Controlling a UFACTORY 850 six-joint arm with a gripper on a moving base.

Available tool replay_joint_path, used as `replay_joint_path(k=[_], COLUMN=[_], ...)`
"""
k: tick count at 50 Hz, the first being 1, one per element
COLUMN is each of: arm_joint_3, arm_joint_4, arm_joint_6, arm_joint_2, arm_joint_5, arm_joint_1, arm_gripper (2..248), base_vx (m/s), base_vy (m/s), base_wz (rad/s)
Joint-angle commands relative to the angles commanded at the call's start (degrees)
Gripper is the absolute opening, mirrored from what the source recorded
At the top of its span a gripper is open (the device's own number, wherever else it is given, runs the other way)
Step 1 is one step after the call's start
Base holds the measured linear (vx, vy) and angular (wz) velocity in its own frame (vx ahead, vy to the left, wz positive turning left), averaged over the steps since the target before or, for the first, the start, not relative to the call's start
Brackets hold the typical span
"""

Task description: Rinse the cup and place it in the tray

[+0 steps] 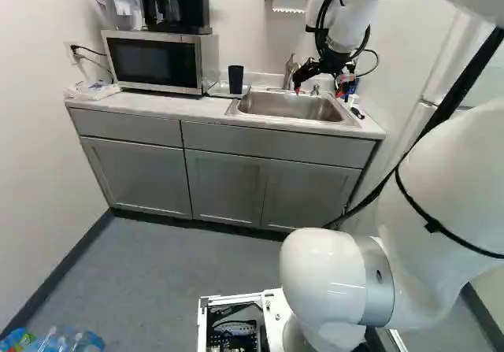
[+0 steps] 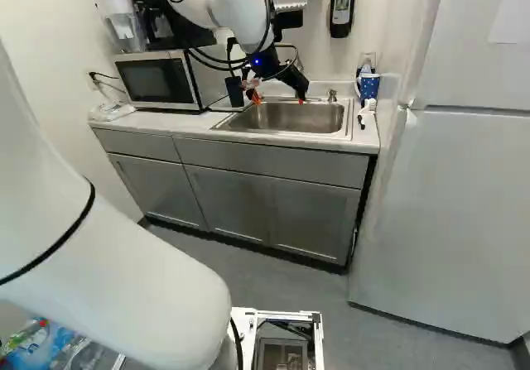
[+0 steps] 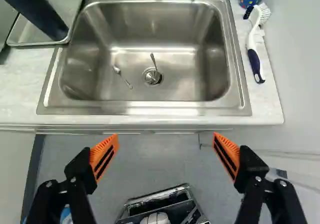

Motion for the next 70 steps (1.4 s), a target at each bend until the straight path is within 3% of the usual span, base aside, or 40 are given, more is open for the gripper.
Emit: replay_joint_path(k=[46,70], arm_joint_3=[0.0,0.0], arm_joint_4=[0.0,0.0], arm_joint_6=[0.0,0.0], arm_joint_2=[0.0,0.0], arm_joint_5=[0.0,0.0], arm_joint_1=[0.0,0.0], arm_gripper=[247,247], base_vx=[-0.159,-0.01], base_vy=[0.051,0.004], base_wz=[0.006,0.007])
